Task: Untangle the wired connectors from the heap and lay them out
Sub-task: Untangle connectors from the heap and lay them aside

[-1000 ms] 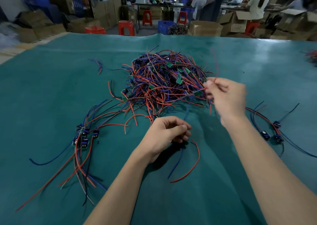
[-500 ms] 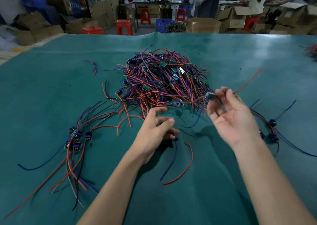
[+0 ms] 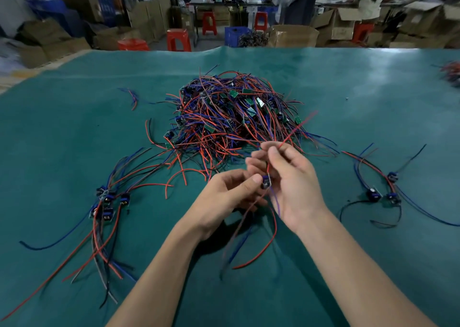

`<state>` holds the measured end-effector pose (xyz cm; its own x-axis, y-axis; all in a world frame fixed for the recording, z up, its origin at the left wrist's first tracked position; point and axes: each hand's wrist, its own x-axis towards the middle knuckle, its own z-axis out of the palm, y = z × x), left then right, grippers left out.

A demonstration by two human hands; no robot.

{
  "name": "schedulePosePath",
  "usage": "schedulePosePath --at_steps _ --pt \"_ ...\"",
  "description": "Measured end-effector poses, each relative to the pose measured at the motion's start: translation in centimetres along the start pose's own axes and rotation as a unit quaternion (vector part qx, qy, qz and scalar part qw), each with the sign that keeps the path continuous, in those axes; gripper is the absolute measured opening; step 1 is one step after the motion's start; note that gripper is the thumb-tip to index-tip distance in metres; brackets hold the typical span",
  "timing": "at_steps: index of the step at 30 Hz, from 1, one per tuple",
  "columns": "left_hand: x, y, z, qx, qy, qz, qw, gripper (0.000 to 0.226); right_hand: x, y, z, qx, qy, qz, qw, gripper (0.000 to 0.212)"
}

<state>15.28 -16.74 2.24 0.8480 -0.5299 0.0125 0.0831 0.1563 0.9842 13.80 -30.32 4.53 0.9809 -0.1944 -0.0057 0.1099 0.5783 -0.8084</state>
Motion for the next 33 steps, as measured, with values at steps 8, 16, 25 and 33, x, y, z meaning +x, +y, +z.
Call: schedulePosePath --at_steps 8,16,25,33 --pt "0.1 -0.1 -0.3 0.009 0.011 -0.005 1.0 0.004 -0.2 1.2 -0.4 -0.248 -0.035 -0.151 0.956 0.02" --pt "0.5 -0.4 -0.4 -0.082 0.076 0.025 0.993 0.02 0.1 0.9 -1.4 -0.434 0.06 -0.249 0.864 0.007" --pt "0.4 -0.2 -0.4 -0.052 0.083 0.032 0.995 0.032 0.4 0.6 -1.8 -0.295 -0.024 -0.058 0.953 0.01" --pt "0.2 0.0 -0.6 -0.055 0.051 0.004 0.997 0.011 0.9 0.1 -2.4 -0.307 0.031 -0.065 0.949 0.018"
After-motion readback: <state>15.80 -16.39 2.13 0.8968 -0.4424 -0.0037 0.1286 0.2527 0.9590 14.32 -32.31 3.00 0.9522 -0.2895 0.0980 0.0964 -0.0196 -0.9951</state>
